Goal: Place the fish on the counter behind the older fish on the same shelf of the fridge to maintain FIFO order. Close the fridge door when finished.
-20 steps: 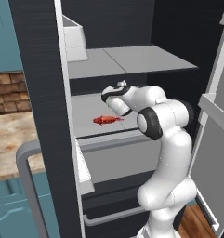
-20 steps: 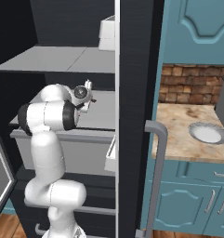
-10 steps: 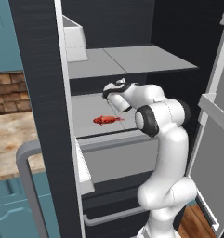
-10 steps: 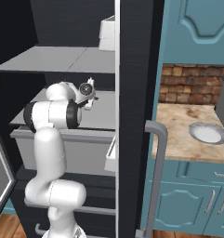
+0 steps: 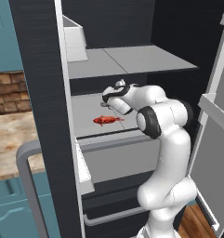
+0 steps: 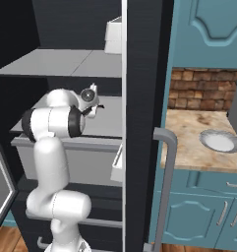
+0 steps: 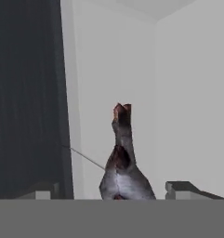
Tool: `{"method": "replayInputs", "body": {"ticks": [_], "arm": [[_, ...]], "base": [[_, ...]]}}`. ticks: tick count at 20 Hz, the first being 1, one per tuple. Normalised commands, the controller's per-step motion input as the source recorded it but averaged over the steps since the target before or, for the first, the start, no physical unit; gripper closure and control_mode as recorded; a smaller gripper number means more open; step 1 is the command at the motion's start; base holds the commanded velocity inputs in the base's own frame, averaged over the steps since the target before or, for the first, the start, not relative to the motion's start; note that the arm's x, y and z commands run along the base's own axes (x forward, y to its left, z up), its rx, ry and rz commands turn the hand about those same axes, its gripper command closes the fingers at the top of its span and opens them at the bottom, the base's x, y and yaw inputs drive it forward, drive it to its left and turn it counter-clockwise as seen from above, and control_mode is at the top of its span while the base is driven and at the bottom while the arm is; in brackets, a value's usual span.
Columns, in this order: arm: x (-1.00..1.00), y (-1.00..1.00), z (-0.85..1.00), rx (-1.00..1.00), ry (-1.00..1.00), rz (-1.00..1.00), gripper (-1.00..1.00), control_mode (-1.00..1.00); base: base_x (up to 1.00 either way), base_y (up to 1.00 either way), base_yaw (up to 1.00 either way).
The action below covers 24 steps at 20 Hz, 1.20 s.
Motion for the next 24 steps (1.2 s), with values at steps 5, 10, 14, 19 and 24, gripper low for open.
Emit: {"method": "replayInputs", "body": {"ticks": [5,10,14,19,24], "arm": [[-0.42,-0.02,0.08,0.0,-0.01,0.0,-1.0,-1.0],[-0.66,-0.19,0.56,-0.01,-0.07,-0.01,-1.0,-1.0],[-0.87,-0.17,0.43,0.0,-0.01,-0.04,-1.0,-1.0],[-1.0,-0.07,0.24,-0.01,0.01,-0.06,-1.0,-1.0],[-0.99,0.0,0.59,-0.09,0.09,-0.04,-1.0,-1.0]], "base": [[0.0,0.0,0.0],[0.0,0.0,0.0],[0.0,0.0,0.0],[0.0,0.0,0.0],[0.0,0.0,0.0]]}}
